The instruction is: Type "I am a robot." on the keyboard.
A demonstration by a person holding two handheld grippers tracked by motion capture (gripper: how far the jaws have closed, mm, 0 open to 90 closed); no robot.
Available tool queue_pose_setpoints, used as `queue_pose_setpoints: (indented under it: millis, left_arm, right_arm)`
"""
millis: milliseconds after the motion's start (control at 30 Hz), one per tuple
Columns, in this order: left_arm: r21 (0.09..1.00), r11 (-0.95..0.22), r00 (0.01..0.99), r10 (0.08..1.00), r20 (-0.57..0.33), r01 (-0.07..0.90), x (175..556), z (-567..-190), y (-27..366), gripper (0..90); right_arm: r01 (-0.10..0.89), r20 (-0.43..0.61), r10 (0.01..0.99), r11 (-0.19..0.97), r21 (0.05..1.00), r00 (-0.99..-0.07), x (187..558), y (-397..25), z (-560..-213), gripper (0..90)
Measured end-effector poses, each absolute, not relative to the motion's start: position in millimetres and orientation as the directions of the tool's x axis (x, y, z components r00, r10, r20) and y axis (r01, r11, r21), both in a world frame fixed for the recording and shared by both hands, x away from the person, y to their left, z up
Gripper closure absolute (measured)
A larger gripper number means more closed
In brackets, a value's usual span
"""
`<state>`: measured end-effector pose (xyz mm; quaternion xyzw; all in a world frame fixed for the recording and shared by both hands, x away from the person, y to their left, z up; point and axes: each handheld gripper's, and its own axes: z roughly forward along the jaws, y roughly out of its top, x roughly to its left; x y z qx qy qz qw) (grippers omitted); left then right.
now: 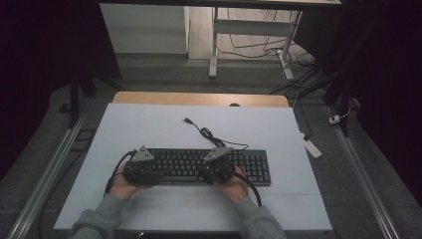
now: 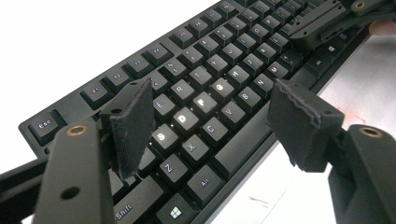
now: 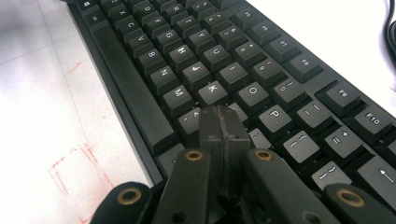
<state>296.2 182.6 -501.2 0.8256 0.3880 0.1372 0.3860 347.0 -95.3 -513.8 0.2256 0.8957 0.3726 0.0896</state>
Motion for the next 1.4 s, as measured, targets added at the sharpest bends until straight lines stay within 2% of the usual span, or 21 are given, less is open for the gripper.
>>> queue_pose_setpoints:
  millis: [167, 333, 533, 1100, 1400]
  left_arm:
    - [0.748, -0.397, 0.659, 0.749, -0.072, 0.533, 295.9, -500.5, 183.2, 31.8]
    - [0.751, -0.392, 0.655, 0.752, -0.071, 0.532, 295.8, -500.6, 183.2, 31.7]
    - [0.750, -0.400, 0.657, 0.752, -0.060, 0.527, 295.3, -500.4, 182.1, 31.3]
    - [0.757, -0.376, 0.641, 0.764, -0.073, 0.534, 293.6, -499.9, 187.1, 29.6]
    - [0.752, -0.361, 0.622, 0.779, -0.082, 0.552, 282.0, -505.4, 199.2, 27.7]
  right_arm:
    - [0.316, 0.009, 0.484, 0.557, 0.768, -0.875, 345.0, -106.3, -502.1, 88.2]
    - [0.298, -0.022, 0.511, 0.534, 0.791, -0.859, 338.7, -125.1, -496.7, 67.5]
    - [0.305, -0.017, 0.536, 0.505, 0.808, -0.844, 335.2, -150.1, -498.6, 58.2]
    - [0.292, -0.030, 0.552, 0.486, 0.824, -0.833, 328.5, -171.8, -496.8, 54.8]
    - [0.294, -0.057, 0.593, 0.479, 0.827, -0.803, 315.3, -207.1, -495.4, 53.7]
